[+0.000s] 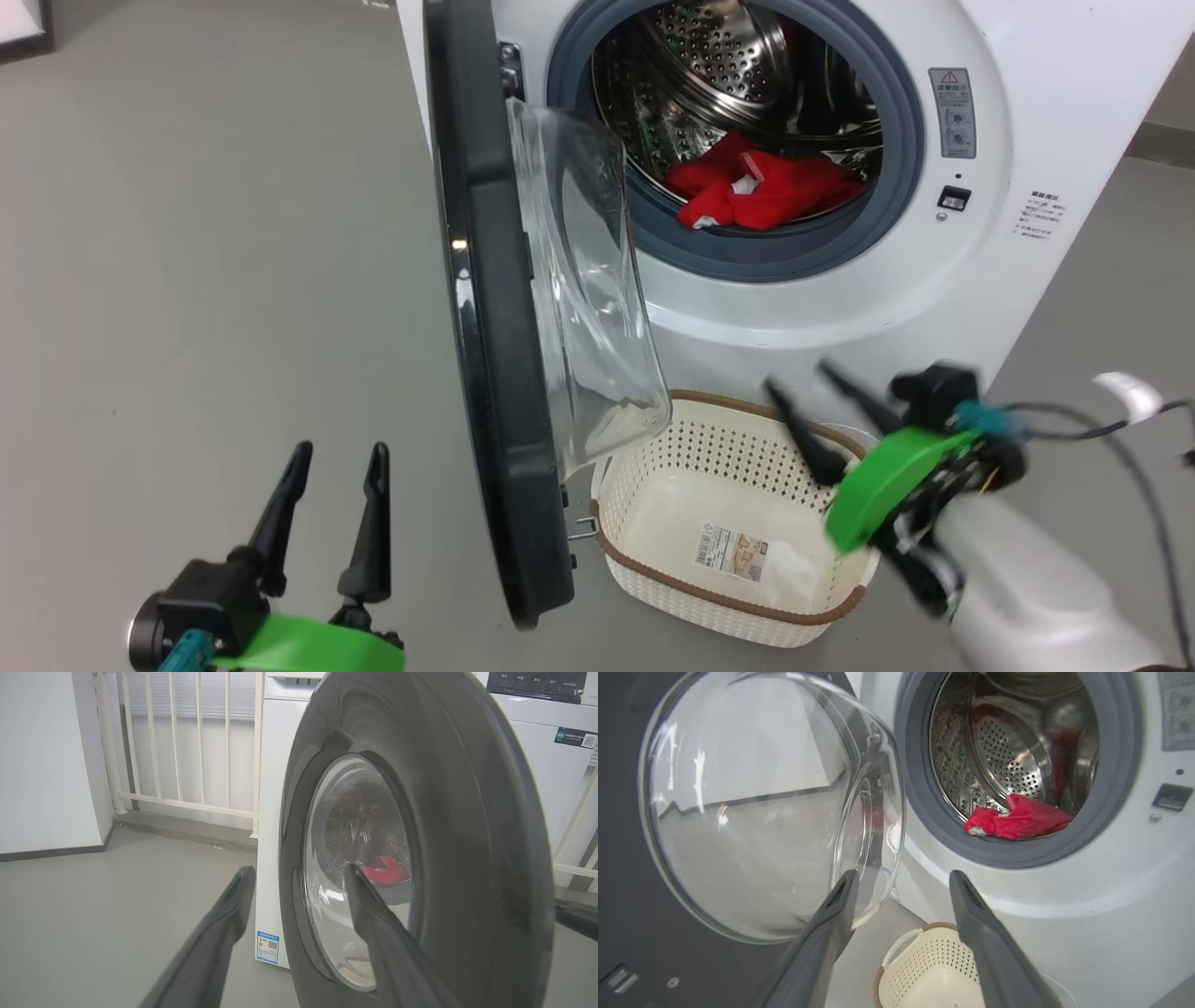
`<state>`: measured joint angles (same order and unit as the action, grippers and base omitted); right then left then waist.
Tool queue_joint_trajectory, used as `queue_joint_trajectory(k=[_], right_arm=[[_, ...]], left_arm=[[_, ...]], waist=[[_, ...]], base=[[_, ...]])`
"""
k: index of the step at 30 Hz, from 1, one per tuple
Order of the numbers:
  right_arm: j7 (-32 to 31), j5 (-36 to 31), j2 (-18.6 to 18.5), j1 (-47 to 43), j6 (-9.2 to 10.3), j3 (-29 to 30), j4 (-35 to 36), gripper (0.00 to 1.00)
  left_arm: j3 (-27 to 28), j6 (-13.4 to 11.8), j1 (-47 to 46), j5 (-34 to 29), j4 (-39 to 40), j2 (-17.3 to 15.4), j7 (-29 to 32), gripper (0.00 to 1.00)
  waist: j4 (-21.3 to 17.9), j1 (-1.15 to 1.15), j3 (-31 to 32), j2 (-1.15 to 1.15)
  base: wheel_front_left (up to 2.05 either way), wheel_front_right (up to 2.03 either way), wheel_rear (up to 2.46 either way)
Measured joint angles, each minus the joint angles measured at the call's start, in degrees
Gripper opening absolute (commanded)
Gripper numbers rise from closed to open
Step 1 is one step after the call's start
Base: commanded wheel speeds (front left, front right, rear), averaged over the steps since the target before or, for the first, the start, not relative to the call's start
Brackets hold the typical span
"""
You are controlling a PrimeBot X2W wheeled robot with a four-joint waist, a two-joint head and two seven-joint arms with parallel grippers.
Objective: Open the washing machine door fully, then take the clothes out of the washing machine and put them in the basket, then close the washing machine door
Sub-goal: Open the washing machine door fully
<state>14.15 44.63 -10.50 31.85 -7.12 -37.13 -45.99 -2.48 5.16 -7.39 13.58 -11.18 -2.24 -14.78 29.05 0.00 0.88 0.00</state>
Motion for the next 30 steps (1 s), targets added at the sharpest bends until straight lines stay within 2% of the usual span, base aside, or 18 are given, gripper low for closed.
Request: queue_joint_trajectory(k=[3,6,9,11,18,24,30], right_arm=[[0.09,-10.10,0.94,-1.24,0.00,12.15,3.38,1.00],[0.33,-20.54,3.56,-6.83,0.00,23.81,9.45,1.00],[0.46,-28.31,6.64,-13.02,0.00,31.64,16.53,1.00],[0.48,-31.53,7.44,-15.58,0.00,34.97,21.00,1.00],[0.49,-31.07,7.57,-21.86,0.00,36.50,28.95,1.00],[0.48,-30.49,7.60,-25.92,0.00,36.43,29.98,1.00],[0.48,-29.74,7.59,-25.97,0.00,36.13,30.39,1.00]], left_arm=[[0.26,0.01,0.61,0.01,0.02,-0.01,0.00,1.00],[0.32,0.01,0.60,0.01,0.21,-0.02,0.00,1.00],[0.30,0.01,0.61,0.01,0.30,-0.02,0.00,1.00],[0.31,0.01,0.62,0.01,0.37,-0.02,0.00,1.00],[0.26,0.01,0.67,0.01,0.98,-0.03,0.00,1.00],[0.30,0.01,0.70,0.02,1.11,-0.02,0.00,1.00],[0.38,0.01,0.70,0.02,1.05,-0.02,0.01,1.00]], waist=[[-0.27,0.00,0.01,0.00],[-0.37,0.00,0.12,0.00],[-0.40,0.00,0.24,0.00],[-0.47,0.00,0.28,0.00],[-0.31,0.00,0.27,0.00],[-0.27,0.00,0.19,0.00],[-0.57,0.00,0.31,0.00]], base=[[0.00,0.00,0.00],[0.00,0.00,0.00],[0.00,0.00,0.00],[0.00,0.00,0.00],[0.00,0.00,0.00],[0.00,0.00,0.00],[0.00,0.00,0.00]])
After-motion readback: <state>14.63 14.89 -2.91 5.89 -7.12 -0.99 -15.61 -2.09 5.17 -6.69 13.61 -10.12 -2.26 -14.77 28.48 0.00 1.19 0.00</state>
